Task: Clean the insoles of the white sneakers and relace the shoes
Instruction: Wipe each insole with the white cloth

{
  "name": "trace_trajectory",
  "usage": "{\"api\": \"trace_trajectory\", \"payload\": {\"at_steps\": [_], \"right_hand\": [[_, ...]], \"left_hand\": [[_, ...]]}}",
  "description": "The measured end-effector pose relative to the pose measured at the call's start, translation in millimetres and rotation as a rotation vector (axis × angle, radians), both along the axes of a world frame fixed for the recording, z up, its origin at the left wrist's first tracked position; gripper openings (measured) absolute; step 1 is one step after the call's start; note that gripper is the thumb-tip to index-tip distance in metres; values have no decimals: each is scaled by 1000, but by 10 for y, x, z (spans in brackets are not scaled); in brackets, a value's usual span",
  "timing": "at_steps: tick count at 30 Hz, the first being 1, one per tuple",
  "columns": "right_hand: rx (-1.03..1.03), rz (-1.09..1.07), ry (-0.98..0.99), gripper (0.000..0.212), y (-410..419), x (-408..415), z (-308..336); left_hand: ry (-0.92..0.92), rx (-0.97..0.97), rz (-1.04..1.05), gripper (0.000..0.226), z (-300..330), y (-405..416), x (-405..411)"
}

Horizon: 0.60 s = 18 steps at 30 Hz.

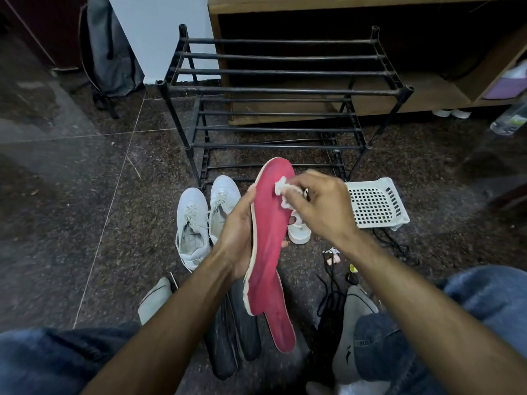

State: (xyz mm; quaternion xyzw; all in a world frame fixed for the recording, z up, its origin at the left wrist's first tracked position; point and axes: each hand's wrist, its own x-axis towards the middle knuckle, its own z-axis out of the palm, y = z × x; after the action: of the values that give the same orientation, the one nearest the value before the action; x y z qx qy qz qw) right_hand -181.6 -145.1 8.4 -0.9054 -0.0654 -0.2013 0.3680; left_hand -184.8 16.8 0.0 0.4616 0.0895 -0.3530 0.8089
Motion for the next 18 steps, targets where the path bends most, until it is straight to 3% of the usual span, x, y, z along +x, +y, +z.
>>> {"api": "trace_trajectory", "payload": {"at_steps": [3,6,9,11,14,18], "right_hand": [[521,70,217,10,-11,-16,134],[678,195,369,24,14,-34,160],[451,143,339,32,50,-20,60],[190,35,223,22,56,-20,-17],[18,13,40,12,58,-43,-26],[-86,166,23,35,161,-118,-45]], "left_hand": [[20,-29,0,72,3,13,15],[12,-54,7,70,-16,3,20],[9,-75,12,61,-4,-9,16],[6,-93,3,56,9,-15,6],[-9,-106,0,52,25,-31,-6],[35,-166,-13,54,72,-60,-27]]}}
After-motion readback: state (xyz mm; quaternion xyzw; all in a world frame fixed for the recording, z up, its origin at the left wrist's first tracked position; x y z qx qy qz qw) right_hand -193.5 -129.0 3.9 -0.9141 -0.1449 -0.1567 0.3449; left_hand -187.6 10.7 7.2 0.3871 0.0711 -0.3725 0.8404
